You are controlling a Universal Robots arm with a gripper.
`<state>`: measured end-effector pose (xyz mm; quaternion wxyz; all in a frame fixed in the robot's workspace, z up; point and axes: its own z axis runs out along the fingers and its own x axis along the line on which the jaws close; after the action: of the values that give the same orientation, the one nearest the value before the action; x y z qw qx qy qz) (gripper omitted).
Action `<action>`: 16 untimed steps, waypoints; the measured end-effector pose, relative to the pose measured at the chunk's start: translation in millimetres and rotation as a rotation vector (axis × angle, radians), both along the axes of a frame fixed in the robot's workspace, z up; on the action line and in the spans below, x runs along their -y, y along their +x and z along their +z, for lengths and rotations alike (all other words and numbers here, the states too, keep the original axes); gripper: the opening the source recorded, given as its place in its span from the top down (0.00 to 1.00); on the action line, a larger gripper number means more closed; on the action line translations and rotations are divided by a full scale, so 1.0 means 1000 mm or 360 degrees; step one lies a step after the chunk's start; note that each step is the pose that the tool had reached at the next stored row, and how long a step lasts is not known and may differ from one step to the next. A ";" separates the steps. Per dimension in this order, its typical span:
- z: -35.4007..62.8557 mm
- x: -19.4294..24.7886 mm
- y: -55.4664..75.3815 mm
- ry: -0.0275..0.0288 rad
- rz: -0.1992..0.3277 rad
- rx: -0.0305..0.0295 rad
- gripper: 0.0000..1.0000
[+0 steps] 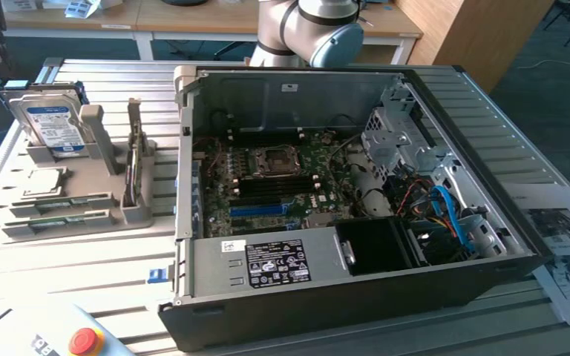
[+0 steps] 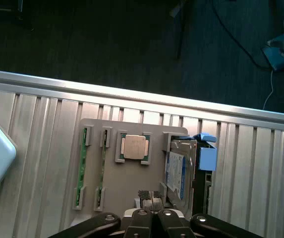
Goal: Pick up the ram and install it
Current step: 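Pick up the ram and move it above insertion slot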
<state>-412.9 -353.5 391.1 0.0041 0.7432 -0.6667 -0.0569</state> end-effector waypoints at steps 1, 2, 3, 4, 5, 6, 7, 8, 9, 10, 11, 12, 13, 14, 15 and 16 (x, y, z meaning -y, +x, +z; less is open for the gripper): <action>0.0000 0.0000 0.000 -0.00001 0.0000 0.00000 0.90; 0.0000 0.0000 0.000 0.00000 0.0000 -0.00001 0.90; 0.0000 0.0000 0.000 0.00000 0.0000 -0.00001 0.90; 0.0000 0.0000 0.000 0.00000 0.0000 -0.00001 0.90; 0.0000 0.0000 0.000 0.00000 0.0000 -0.00001 0.90; 0.0000 0.0000 0.000 0.00000 0.0000 -0.00002 0.90; 0.0000 0.0000 0.000 0.00000 0.0000 -0.00001 0.90; 0.0000 0.0000 0.000 0.00000 0.0000 -0.00001 0.90; 0.0000 0.0000 0.000 0.00000 0.0000 -0.00001 0.90; 0.0000 0.0000 0.000 -0.00001 0.0000 -0.00001 0.90; 0.0000 0.0000 0.000 -0.00001 0.0000 -0.00001 0.90; 0.0000 0.0000 0.000 0.00000 0.0000 -0.00001 0.90; 0.0000 0.0000 0.000 0.00000 0.0000 0.00007 0.90; 0.0000 0.0000 0.000 0.00001 0.0001 0.00044 0.90; 0.0000 0.0000 0.000 0.00001 0.0000 0.00119 0.90; 0.0000 0.0000 0.000 0.00001 0.0000 0.00212 0.90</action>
<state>-413.3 -353.5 391.1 -0.0004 0.7436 -0.6666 -0.0519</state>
